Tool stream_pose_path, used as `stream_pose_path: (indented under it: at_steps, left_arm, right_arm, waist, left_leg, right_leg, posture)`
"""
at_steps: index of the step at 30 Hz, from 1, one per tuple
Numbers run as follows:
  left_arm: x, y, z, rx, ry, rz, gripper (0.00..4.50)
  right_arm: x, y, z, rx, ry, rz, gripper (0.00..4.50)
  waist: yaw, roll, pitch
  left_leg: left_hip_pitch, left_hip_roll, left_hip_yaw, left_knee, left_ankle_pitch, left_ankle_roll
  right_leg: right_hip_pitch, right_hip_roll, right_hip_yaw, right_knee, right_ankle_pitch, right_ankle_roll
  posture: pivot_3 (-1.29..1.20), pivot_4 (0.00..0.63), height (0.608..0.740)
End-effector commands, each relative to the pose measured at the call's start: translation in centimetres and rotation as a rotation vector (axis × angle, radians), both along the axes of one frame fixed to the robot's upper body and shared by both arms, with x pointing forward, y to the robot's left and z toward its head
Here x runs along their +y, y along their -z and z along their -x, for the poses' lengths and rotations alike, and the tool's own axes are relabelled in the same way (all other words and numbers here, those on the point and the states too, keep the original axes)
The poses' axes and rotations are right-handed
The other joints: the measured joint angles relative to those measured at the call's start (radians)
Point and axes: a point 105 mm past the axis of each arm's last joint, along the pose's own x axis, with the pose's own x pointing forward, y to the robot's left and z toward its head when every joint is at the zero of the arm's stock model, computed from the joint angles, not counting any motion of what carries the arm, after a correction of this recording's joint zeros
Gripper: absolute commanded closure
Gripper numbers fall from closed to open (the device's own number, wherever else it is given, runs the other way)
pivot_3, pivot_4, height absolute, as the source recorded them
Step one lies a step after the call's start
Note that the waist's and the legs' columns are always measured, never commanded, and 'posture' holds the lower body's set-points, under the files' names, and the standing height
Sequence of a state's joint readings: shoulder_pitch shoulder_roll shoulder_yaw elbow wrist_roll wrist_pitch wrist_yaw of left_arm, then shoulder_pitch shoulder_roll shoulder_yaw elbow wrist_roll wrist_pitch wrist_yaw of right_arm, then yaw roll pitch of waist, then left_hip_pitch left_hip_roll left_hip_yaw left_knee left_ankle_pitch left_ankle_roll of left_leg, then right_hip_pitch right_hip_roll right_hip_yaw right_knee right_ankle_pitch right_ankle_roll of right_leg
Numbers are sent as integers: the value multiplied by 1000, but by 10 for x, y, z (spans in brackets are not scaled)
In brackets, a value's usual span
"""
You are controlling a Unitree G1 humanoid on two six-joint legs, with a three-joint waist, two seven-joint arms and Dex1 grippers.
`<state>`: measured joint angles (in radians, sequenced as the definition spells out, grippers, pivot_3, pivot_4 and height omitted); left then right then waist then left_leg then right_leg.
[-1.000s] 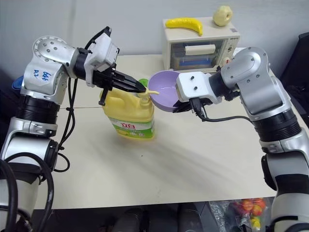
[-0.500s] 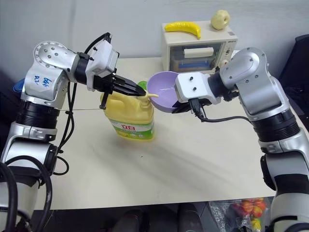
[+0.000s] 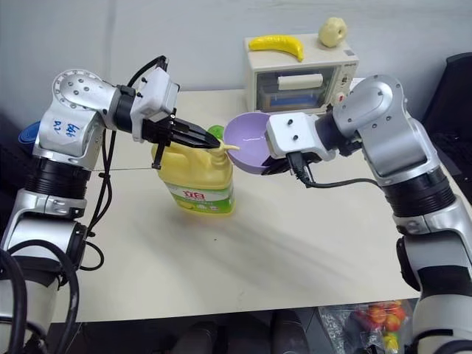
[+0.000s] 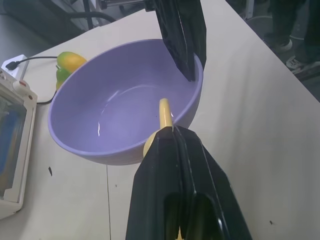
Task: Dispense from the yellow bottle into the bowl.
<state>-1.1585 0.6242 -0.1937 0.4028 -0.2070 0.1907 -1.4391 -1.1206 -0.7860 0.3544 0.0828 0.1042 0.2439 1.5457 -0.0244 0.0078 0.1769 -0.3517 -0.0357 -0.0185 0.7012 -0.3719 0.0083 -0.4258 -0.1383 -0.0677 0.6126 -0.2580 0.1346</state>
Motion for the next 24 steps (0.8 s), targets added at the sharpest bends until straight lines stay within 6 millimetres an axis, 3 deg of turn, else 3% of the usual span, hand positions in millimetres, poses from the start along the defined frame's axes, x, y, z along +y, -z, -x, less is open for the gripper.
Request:
stream_pose_path:
  at_steps: [1, 5, 10, 13, 16, 19, 24]
  left_arm:
    - [16, 76, -10, 203, -103, -218, 4477]
    - [5, 46, -16, 166, -104, -122, 4477]
    - [-4, -22, -10, 121, -84, 66, 4477]
    - [-1, -60, 10, 161, -35, 167, 3931]
    - [14, -82, 46, 182, 50, 185, 2992]
    - [30, -88, 74, 177, 57, 169, 2126]
    - [65, -80, 114, 205, -23, 106, 593]
  right_arm:
    - [6, -10, 14, -22, -83, 9, 4500]
    - [5, -9, 13, -24, -78, 7, 4500]
    - [2, -8, 12, -20, -63, -1, 4500]
    - [-3, -5, 13, -12, -41, -10, 4500]
    - [-13, 1, 14, 3, -4, -19, 4500]
    - [-23, 11, 15, 22, 37, -26, 4500]
    - [-40, 41, 17, 62, 127, -44, 4500]
  waist:
    - [0, 0, -1]
    - [0, 0, -2]
    - [0, -1, -1]
    - [-4, -4, 1]
    - [-13, -4, 2]
    - [-13, -4, 3]
    - [-3, -4, 4]
  left_leg:
    - [0, 0, 0, 0, 0, 0]
    - [0, 0, 0, 0, 0, 0]
    - [-2, 0, 0, 0, 0, 1]
    - [-5, 0, 0, 0, 0, 1]
    - [-17, 0, 0, 0, 0, 1]
    - [-19, 1, -1, -2, -1, 0]
    - [-18, 1, -1, 0, -1, 0]
  right_leg:
    - [0, 0, 0, 0, 0, 0]
    - [0, 0, 0, 0, 0, 0]
    - [-1, 0, 0, 0, 0, 0]
    - [-6, 0, 0, 0, 0, 0]
    - [-20, 0, 3, 1, 0, 0]
    - [-23, 0, 2, 0, 0, 0]
    - [-21, 0, 2, 0, 0, 0]
  posture:
    - [0, 150, 740]
    - [0, 150, 740]
    - [0, 150, 740]
    - [0, 150, 740]
    - [0, 150, 740]
    - [0, 150, 740]
    - [0, 150, 740]
